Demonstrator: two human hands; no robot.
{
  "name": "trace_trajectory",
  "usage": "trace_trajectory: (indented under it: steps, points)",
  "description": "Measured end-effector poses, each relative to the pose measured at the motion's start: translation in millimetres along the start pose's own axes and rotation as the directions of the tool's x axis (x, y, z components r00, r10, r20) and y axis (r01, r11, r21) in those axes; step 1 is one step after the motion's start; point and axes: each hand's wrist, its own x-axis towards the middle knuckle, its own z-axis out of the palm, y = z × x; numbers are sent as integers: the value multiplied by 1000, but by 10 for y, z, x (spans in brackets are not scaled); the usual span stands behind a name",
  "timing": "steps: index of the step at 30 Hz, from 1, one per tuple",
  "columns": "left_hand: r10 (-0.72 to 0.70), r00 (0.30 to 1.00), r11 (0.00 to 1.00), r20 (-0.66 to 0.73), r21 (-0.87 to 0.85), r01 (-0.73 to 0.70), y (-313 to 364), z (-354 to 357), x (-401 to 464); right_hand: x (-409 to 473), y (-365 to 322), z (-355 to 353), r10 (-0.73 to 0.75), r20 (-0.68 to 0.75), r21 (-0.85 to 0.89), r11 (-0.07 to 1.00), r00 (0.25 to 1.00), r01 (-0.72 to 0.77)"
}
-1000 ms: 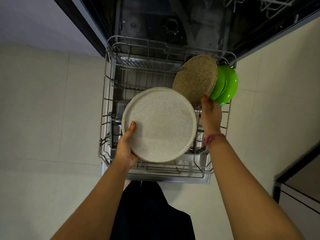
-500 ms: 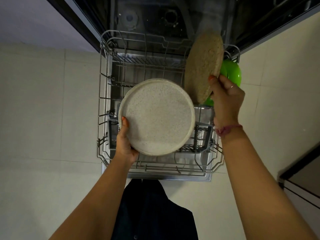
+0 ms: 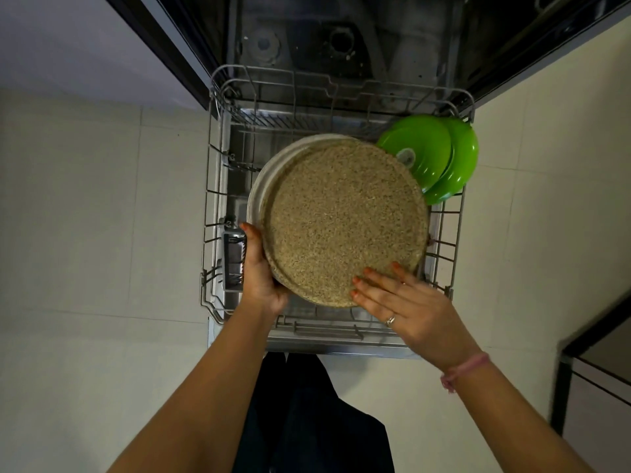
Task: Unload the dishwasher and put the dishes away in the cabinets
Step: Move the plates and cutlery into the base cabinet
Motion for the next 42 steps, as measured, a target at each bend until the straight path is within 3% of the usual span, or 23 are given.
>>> trace_trajectory:
  steps: [2,3,5,7,9,10,11,12,17,24,27,29,33,35,39,42]
  points:
    - [7,999,1000,51,-20,-6,-24,-27,-31,10,15,-18,4,14,-7,1000,1000,-4]
    - [12,998,1000,67,-29,-10,-33,-39,-44,35,33,-46,80,-29,15,997,996,-80]
    - [22,995,999,92,-33,-19,-54,-80,-73,106,74,-122,398,-145,219,906,906,-363]
    - [20,995,999,101,-26,-18,-70,-110,-106,216,96,-186,749,-164,533,615,642,-581]
    - [0,994,1000,105,-9,1,-93,-131,-137,326,119,-159,925,49,843,163,376,-512]
    - [-16,994,1000,111,3,16,-104,-137,-155,375,139,-112,934,185,912,-47,307,-408]
    - [-34,993,999,117,16,33,-108,-136,-175,418,171,-64,918,287,922,-188,274,-338]
    - [-52,991,998,123,30,49,-109,-140,-191,461,196,-31,904,340,912,-251,258,-325]
    - [-88,988,995,123,65,80,-77,-169,-215,566,254,73,894,403,862,-298,197,-410]
    - [-49,998,997,32,58,47,-84,-135,-175,559,312,230,885,377,843,-204,275,-498]
    - [-12,1000,999,-1,42,12,-112,-106,-113,534,386,264,867,396,846,-216,303,-487]
    - [3,1000,999,-25,40,-2,-104,-90,-72,528,533,314,874,426,834,-279,233,-475]
    - [20,998,999,-65,46,-17,-94,-76,5,575,985,453,923,367,858,-383,-113,-343]
    - [16,995,999,-97,35,-13,-92,-68,43,595,1235,531,920,328,825,-390,-216,-409]
    - [7,994,1000,-113,13,-6,-99,-34,110,600,1592,746,885,449,741,-445,-122,-502]
    - [14,992,1000,-125,19,-12,-123,1,147,562,1721,761,857,502,729,-491,-115,-477]
